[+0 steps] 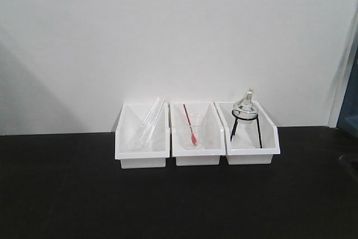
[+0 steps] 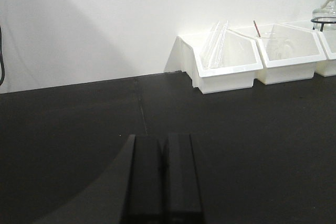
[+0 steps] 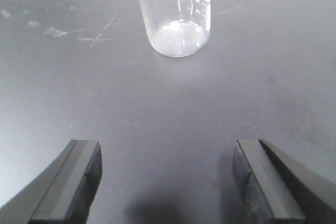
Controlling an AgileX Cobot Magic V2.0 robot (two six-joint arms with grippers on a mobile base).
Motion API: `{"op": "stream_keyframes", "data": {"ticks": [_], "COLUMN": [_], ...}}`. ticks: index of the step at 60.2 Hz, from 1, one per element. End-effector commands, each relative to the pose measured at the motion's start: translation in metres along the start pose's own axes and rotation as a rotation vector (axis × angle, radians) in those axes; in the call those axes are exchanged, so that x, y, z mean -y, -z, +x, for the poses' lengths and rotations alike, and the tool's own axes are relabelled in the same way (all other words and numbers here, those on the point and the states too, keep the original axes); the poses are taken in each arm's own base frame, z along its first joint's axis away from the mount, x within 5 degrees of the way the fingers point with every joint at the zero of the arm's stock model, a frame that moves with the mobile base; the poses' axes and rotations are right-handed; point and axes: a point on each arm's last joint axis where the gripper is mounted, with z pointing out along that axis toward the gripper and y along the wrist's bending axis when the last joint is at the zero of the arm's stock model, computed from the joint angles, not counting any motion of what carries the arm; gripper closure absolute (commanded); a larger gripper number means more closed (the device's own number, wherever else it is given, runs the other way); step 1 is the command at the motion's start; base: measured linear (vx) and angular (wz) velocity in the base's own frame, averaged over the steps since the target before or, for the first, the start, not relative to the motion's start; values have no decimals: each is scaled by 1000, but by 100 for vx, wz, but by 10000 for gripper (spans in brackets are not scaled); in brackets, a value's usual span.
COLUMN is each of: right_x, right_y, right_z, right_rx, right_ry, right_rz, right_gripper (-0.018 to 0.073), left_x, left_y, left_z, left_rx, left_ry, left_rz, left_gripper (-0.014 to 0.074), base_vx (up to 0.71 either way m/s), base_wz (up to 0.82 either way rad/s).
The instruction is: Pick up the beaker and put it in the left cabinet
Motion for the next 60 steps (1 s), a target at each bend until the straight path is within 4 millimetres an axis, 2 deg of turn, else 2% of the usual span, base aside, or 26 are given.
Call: {"op": "stream_keyframes", "data": {"ticks": [1, 14, 35, 60], "right_x": [-1, -1, 1, 9], "right_y": [3, 0, -23, -70], "right_z": [-21, -24, -54, -59], "right_rx": [225, 238, 357, 348], "right_ry": [21, 31, 83, 93], "right_rz": [-12, -18, -63, -106], "right_gripper": [-12, -12, -12, -12], "left_x": [1, 1, 1, 1], "left_y": [1, 1, 1, 1], "left_z": [-4, -4, -4, -4], "left_rx": [93, 93, 93, 93], "left_ry": [6, 6, 6, 6], "left_rz": [9, 9, 9, 9], "left_gripper": [604, 604, 604, 604], "base_vx": [0, 0, 0, 0], "base_wz": [0, 0, 0, 0]}}
